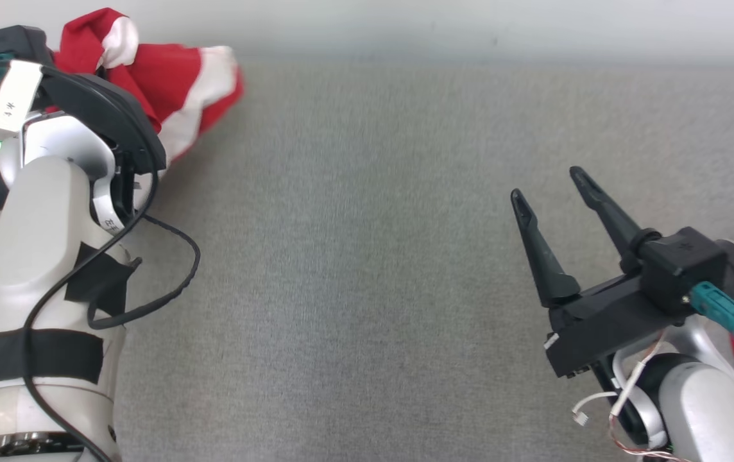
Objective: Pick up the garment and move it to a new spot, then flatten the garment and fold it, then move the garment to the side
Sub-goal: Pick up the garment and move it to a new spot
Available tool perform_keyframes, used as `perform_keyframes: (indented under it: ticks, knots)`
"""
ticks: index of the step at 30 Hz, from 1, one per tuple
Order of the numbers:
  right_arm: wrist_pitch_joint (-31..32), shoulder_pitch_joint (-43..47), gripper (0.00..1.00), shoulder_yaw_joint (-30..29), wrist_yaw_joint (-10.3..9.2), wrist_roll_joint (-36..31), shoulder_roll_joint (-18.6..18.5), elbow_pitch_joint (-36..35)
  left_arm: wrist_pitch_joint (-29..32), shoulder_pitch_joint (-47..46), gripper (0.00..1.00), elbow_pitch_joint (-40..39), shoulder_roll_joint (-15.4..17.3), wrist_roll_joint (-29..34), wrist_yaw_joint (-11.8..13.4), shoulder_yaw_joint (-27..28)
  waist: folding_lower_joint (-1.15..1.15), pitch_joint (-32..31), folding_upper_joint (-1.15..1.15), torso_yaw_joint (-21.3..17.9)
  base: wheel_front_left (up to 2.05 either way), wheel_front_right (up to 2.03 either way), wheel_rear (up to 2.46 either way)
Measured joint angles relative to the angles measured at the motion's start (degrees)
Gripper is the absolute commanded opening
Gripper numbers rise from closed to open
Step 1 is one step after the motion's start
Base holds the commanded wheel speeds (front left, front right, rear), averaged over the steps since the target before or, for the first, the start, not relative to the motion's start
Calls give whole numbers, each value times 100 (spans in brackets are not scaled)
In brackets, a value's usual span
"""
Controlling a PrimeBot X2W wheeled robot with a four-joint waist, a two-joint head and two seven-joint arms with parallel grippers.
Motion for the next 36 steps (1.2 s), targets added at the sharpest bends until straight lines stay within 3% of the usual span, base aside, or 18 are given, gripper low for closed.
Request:
perform_keyframes:
  ticks: [12,15,18,21,27,31,35,36]
  knots:
    - [-319,202,100,142,-101,24,166,638,-380,607,0,105,-147,-132,-594,-567,0,-951,0,-435,0,0,0]
    - [-326,333,100,193,-149,33,191,734,-414,815,0,105,-155,-137,-747,-868,-1,-1185,0,-595,0,0,0]
    - [-324,505,100,324,-149,43,223,702,-408,1158,0,-163,-85,-642,-833,-1694,-1,-1397,-1,-780,0,0,0]
    - [-318,666,100,416,-151,49,246,571,-337,1594,0,-548,-90,-1167,-809,-2491,0,-1550,-1,-1011,0,0,0]
    - [-287,806,100,482,-168,56,248,363,-91,2222,0,-1324,-77,-1841,-417,-3737,0,-1735,0,-1497,0,0,0]
    - [-261,815,100,500,-168,56,248,282,58,2306,0,-1625,-67,-2100,-148,-4261,0,-1774,-1,-1806,0,0,0]
    - [-243,812,100,537,-168,57,250,238,134,2288,0,-1730,-64,-2283,-35,-4570,0,-1755,-1,-2085,0,0,0]
    - [-232,812,100,550,-167,58,254,237,155,2280,30,-1728,-62,-2316,-32,-4606,1,-1743,-1,-2148,0,0,0]
